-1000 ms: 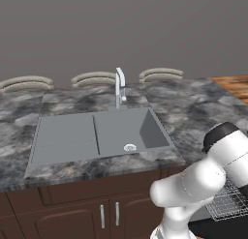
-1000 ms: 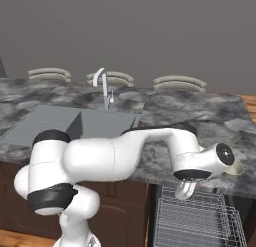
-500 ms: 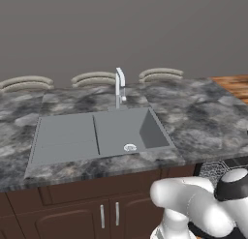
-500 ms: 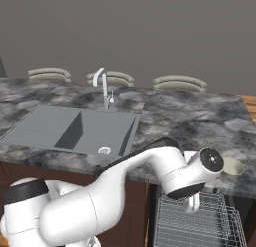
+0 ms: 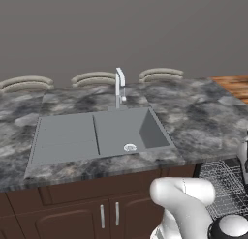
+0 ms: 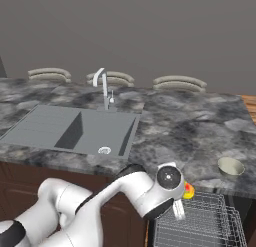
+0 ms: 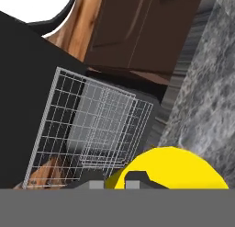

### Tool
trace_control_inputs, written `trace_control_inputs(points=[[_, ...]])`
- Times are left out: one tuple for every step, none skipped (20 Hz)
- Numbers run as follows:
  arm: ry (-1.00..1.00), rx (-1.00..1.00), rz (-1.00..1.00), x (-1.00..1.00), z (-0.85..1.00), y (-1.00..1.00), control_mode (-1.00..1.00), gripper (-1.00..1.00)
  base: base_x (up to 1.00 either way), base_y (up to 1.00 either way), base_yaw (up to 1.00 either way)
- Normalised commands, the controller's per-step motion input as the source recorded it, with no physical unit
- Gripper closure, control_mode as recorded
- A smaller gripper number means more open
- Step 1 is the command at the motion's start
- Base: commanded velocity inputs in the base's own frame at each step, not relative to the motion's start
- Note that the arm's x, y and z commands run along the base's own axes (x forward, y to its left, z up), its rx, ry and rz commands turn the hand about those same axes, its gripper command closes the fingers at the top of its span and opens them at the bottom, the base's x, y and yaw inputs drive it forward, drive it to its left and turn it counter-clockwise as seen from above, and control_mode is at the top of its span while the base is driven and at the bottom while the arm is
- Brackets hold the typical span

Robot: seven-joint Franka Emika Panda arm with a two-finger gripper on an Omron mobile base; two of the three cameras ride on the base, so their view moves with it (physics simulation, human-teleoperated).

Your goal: Pick up the cup and bowl from the counter, place them in the dishwasher, and close the dishwasher door.

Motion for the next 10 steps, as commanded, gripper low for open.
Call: trace_control_inputs(points=[[-0.04, -0.09, 0.04, 0.00, -0.30, 0.00, -1.00, 1.00, 0.00, 0.00, 0.00], [-0.05, -0.07, 0.04, 0.00, -0.24, -0.01, -1.00, 1.00, 0.00, 0.00, 0.00], [-0.06, -0.06, 0.04, 0.00, -0.22, -0.02, -1.00, 1.00, 0.00, 0.00, 0.00], [-0.06, -0.05, 0.04, 0.00, -0.23, -0.02, -1.00, 1.00, 0.00, 0.00, 0.00], [-0.07, -0.01, 0.05, 0.00, -0.19, -0.04, -1.00, 1.00, 0.00, 0.00, 0.00], [-0.07, -0.01, 0.05, 0.00, -0.20, -0.04, -1.00, 1.00, 0.00, 0.00, 0.00], [-0.08, 0.00, 0.05, -0.02, -0.19, -0.04, -1.00, 1.00, 0.00, 0.00, 0.00], [-0.08, 0.00, 0.05, -0.07, -0.16, -0.06, -1.00, 1.00, 0.00, 0.00, 0.00], [-0.08, 0.00, 0.05, -0.09, -0.19, -0.06, -1.00, 1.00, 0.00, 0.00, 0.00], [-0.07, 0.00, 0.05, -0.10, -0.20, -0.07, -1.00, 1.00, 0.00, 0.00, 0.00]])
